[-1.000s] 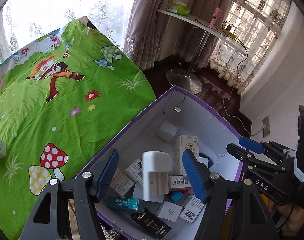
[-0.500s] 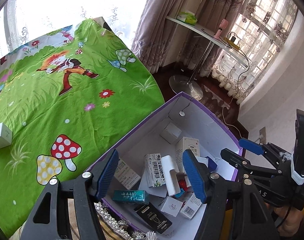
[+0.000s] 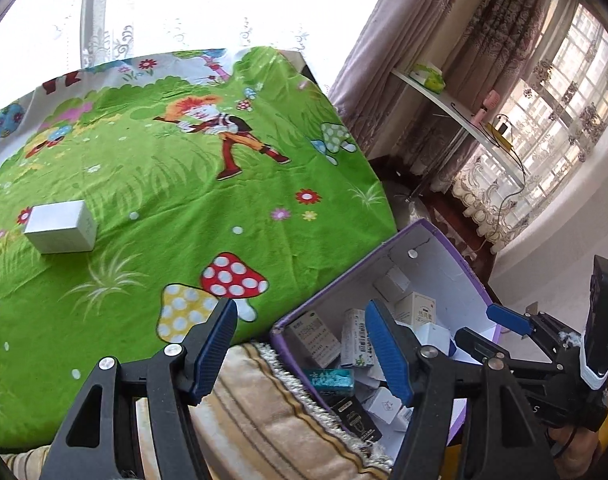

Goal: Organize rigid objects
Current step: 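Move both open tools back over the bed toward the last objects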

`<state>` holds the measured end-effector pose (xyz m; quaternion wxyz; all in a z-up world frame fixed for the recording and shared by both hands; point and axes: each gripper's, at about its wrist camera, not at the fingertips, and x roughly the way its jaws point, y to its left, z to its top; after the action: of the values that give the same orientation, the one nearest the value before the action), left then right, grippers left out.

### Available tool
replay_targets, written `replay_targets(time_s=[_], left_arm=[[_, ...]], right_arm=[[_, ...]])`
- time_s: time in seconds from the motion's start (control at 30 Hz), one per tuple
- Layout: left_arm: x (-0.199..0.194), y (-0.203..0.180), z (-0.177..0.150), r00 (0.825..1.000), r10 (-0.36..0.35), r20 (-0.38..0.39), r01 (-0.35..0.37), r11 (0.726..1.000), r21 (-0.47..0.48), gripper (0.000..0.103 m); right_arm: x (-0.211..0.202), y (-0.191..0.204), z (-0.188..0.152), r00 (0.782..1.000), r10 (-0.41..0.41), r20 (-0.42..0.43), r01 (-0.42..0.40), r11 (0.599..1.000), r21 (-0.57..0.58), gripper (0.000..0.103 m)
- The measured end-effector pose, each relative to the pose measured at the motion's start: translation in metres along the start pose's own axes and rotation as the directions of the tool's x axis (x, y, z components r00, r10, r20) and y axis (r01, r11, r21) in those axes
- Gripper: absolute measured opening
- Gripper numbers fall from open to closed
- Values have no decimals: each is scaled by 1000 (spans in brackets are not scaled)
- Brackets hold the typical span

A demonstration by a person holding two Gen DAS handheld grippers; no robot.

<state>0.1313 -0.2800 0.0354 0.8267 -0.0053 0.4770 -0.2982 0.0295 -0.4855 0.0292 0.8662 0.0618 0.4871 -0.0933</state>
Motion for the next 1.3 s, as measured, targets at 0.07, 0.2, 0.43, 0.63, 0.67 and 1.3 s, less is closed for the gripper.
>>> replay_targets(time_s=[0.07,0.2,0.43,0.63,0.67,1.3], left_arm=[[-7,18,-2,1000,10,12,-10,999,-30,67],[-22,58,-6,998,42,37,-38,994,-102,67],[-52,139,-5,987,130,95,-102,961,-257,67],[-83,203,-7,970,204,135,-137,911,-390,67],[-87,211,-7,967,215,138,-142,902,-407,67],[-134,328,-4,921,359,148,-208,778,-593,67]], right_arm=[[1,10,2,1000,9,-3,-9,1000,-16,71],[3,32,6,999,41,-13,-41,998,-56,73],[7,66,13,997,77,-32,-80,990,-118,73],[8,94,25,994,104,-36,-109,980,-166,73],[9,99,28,993,111,-36,-116,978,-172,74],[6,241,103,966,258,26,-230,899,-372,77]])
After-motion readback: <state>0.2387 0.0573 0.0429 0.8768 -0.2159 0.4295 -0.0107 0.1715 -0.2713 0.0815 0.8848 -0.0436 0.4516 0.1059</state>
